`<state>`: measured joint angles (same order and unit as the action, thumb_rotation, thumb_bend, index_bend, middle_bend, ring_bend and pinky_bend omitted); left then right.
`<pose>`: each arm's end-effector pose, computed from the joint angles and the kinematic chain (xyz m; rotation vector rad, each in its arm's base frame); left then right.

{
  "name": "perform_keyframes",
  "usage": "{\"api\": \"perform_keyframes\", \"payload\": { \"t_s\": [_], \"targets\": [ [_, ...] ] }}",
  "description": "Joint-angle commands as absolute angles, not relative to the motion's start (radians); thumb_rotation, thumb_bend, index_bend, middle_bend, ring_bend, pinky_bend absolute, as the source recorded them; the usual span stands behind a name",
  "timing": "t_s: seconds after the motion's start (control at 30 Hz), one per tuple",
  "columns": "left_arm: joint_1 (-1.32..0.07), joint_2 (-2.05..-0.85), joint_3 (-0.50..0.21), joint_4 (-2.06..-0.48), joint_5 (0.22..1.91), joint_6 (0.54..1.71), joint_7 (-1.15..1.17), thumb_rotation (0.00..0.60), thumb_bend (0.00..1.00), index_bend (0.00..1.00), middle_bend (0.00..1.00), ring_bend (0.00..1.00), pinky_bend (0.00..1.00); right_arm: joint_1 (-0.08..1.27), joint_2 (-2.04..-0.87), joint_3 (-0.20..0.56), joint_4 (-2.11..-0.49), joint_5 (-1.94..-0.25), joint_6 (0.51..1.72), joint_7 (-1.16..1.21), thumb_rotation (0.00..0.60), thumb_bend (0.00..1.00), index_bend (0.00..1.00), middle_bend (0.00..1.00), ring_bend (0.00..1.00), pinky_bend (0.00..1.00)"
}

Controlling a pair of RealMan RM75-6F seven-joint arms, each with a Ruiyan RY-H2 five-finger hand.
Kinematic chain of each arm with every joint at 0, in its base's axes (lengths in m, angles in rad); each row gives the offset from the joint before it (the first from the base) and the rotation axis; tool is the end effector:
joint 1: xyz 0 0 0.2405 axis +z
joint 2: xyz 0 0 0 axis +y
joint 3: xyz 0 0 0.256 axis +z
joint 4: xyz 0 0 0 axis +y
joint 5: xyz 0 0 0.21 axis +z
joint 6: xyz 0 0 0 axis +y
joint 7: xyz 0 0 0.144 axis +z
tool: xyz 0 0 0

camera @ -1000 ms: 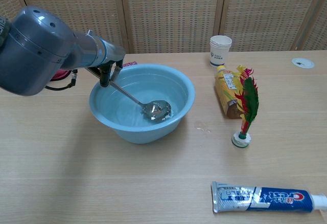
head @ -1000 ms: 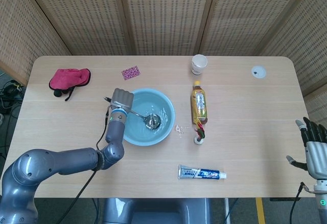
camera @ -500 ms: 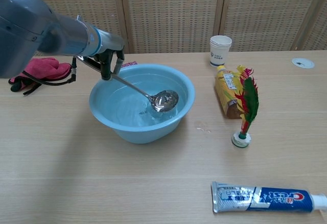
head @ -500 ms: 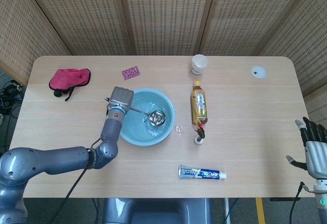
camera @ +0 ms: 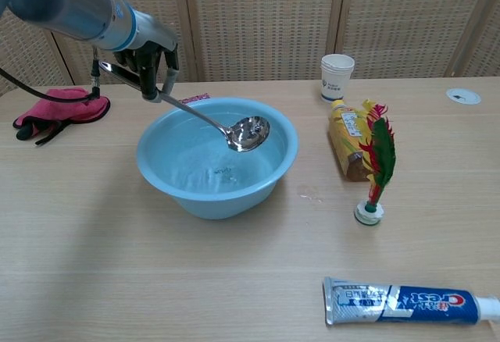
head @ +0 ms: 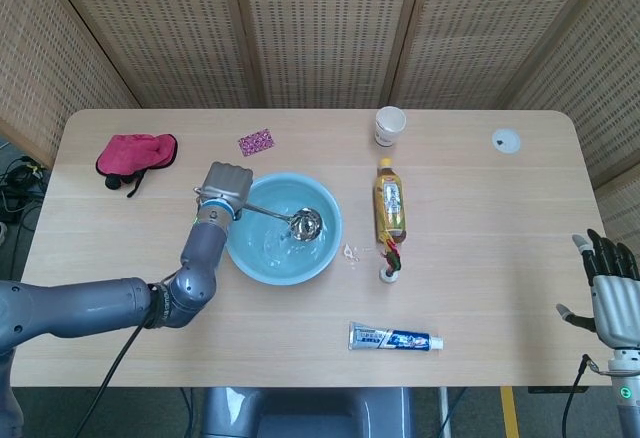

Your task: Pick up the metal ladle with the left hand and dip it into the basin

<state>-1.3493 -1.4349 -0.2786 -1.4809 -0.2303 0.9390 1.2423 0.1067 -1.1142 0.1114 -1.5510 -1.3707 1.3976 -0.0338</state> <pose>-0.0431 0.4305 0.0166 -1.8036 -0.9226 -0.2701 -0.3356 -0.2011 0.1728 1.3156 -0.8933 0.7834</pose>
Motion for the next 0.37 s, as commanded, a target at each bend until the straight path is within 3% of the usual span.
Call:
{"api": "perform_keyframes", "payload": {
  "t_s": [0.03, 0.37],
  "targets": [
    [-1.39, -1.383, -0.293, -1.523, -0.337, 0.959, 1.298, 0.6, 0.82, 0.75, 0.93, 0.96, 1.0, 0.107, -1.115, 0.112, -1.55, -1.369, 1.396, -0.034, 0.6, 0.0, 0.0, 0.0, 0.0, 0.0],
    [-1.438, -1.329, -0.315, -1.544, -0.484, 0.993, 1.39, 0.6, 0.82, 0.75, 0.93, 0.96, 1.0, 0.107, -1.116, 0.113, -1.551, -1.364, 1.397, -0.04, 0.6, 0.0, 0.0, 0.0, 0.0, 0.0]
  ]
}}
